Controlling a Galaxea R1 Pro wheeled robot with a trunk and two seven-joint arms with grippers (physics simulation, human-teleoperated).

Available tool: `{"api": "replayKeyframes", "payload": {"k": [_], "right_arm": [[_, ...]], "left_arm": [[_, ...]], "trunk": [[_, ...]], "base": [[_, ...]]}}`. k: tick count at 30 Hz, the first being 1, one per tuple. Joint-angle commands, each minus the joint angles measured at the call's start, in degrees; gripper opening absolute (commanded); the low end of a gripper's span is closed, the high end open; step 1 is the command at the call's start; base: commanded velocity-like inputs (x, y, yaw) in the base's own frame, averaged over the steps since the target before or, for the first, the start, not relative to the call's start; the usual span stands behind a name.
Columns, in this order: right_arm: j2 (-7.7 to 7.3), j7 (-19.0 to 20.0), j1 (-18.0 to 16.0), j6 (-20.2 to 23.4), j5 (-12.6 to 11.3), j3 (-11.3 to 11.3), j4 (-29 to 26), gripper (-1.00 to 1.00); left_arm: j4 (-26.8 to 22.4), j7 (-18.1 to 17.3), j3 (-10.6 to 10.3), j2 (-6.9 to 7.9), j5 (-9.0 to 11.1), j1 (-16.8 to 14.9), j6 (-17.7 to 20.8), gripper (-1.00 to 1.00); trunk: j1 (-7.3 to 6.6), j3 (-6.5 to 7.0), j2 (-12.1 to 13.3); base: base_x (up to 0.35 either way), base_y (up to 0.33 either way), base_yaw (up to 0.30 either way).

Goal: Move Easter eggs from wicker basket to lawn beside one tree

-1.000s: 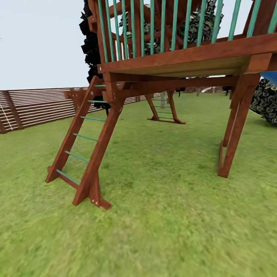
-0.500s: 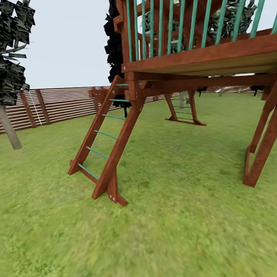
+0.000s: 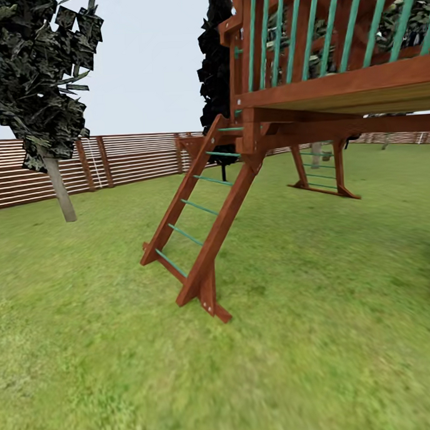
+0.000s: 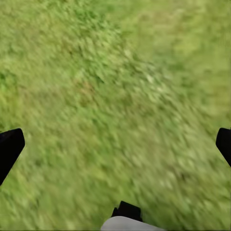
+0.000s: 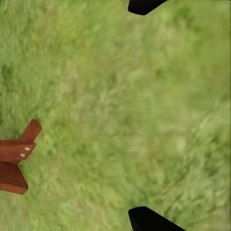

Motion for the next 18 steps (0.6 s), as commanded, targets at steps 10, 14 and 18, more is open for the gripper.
{"api": "replayKeyframes", "payload": {"k": [10,14,18], "right_arm": [[-0.14,0.0,0.0,-0.2,0.2,0.1,0.1,1.00],[-0.15,0.0,0.0,-0.2,0.2,0.2,0.1,1.00],[-0.20,-0.1,0.0,-0.2,0.1,0.1,0.1,1.00]], "left_arm": [[0.0,0.1,0.1,0.03,-0.1,0.0,-0.1,1.00],[0.0,0.1,0.1,0.03,-0.1,0.0,-0.1,1.00],[0.0,0.1,0.1,0.03,-0.2,0.0,-0.1,1.00]], "trunk": [[0.03,-0.08,0.0],[0.03,-0.08,0.0],[0.03,-0.08,0.0]], "base": [[0.245,0.261,0.015],[0.248,0.259,0.000],[0.248,0.259,0.000]]}}
